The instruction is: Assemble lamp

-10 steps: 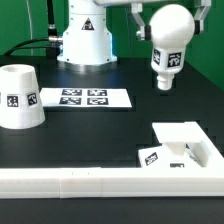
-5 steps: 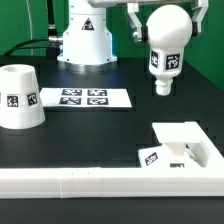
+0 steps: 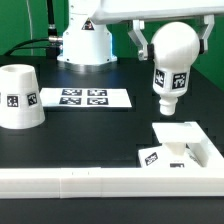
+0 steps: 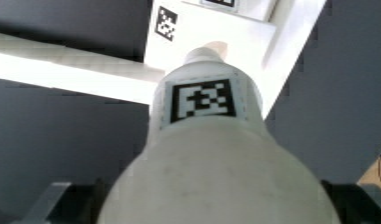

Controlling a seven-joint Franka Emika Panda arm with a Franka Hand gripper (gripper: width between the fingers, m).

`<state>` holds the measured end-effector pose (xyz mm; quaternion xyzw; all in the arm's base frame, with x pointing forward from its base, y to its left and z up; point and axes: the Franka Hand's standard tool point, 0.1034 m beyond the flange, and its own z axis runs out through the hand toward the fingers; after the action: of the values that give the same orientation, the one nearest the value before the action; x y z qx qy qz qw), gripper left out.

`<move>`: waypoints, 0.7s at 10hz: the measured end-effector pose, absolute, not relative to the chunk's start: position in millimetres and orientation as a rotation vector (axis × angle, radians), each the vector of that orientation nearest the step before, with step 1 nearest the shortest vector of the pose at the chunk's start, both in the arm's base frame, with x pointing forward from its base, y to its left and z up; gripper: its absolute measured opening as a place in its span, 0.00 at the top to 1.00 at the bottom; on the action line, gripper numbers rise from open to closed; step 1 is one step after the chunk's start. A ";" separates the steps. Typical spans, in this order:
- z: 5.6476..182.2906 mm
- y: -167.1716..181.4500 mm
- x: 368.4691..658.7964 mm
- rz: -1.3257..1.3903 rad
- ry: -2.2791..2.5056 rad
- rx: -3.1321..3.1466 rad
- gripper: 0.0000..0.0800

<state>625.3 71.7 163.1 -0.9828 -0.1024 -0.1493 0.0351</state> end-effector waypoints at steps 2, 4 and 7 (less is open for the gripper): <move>161.6 72.3 625.8 -0.457 -0.316 -3.020 0.28; 158.3 76.1 638.1 -0.465 -0.322 -3.016 0.28; 153.2 79.3 641.9 -0.467 -0.326 -3.013 0.28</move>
Offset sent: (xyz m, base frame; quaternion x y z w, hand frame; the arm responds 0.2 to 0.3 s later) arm 0.0338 0.0054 -0.0016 -0.0030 0.0071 -0.0278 0.9996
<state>641.9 79.3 153.2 -0.9819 -0.1063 -0.1522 0.0374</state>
